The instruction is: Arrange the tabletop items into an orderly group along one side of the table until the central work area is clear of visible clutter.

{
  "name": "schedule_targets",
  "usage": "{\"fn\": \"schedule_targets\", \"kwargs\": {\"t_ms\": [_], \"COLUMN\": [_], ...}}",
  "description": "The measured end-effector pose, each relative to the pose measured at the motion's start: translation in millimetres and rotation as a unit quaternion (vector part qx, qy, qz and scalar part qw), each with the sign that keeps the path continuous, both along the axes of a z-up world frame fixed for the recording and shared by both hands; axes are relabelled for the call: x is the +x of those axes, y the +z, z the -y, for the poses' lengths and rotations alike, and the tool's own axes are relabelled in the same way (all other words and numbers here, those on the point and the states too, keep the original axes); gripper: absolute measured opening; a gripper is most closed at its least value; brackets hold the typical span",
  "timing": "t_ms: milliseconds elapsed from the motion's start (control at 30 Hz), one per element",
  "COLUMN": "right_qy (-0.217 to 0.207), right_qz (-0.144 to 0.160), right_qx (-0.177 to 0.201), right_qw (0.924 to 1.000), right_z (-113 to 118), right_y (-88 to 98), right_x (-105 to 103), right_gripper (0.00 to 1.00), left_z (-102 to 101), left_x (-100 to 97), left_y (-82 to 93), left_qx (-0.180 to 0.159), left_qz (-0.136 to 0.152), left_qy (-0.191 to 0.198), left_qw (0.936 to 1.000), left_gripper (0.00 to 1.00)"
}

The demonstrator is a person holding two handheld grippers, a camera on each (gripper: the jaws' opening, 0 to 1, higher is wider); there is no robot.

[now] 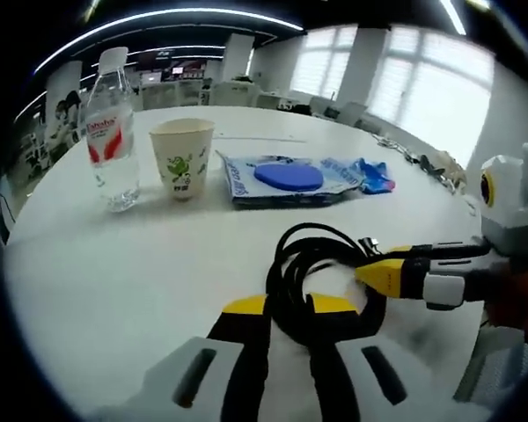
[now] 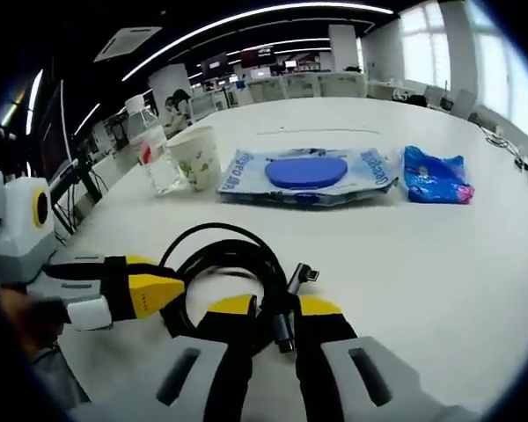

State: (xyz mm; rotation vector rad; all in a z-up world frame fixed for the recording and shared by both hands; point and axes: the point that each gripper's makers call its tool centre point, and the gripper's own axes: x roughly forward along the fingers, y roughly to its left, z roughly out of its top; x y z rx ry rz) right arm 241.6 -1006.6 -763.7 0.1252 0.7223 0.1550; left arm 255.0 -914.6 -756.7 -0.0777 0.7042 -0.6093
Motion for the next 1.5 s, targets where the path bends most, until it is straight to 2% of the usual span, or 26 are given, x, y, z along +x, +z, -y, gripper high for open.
{"fn": "schedule_targets", "kwargs": {"t_ms": [467,567,633,1167,1233,1300,1500], "right_qy": [-0.021,-0.025,-0.024,-0.031,-0.032,-0.032,-0.033], "right_qz": [-0.003,-0.003,-0.003,-0.013,-0.013,-0.015,-0.015], "right_qx": [0.030,0.042,0.045,0.061,0.062,0.064,0.070], "right_qw": [0.9993,0.9988,0.9987,0.9975,0.9975,0.9973,0.9969], "right_z": [-0.6,-0.7,-1.2,-1.8,-1.5,-1.3,-1.5], "right_y": [0.5,1.1,1.3,1.9,2.5,2.8,4.2], "right_x": [0.8,-0.6,-0.3,-2.5,-3.0,-4.3,-5.1], "right_gripper": [0.10,0.09,0.09,0.09,0.09,0.09,0.08], "left_z": [-1.1,0.1,-0.6,-0.9,-0.8,-1.0,-0.6], "left_x": [0.7,-1.3,-0.7,-0.9,-1.1,0.8,0.5], "left_y": [-0.5,1.7,0.8,5.7,7.3,13.8,13.6], "left_qx": [-0.024,-0.049,-0.039,-0.041,-0.044,-0.063,-0.053], "left_qz": [-0.028,-0.047,-0.040,-0.041,-0.040,-0.039,-0.033], "left_qy": [0.022,0.039,0.028,0.026,0.026,0.034,0.025], "left_qw": [0.9991,0.9969,0.9980,0.9980,0.9979,0.9967,0.9977], "left_gripper": [0.06,0.02,0.02,0.00,0.00,0.00,0.00]}}
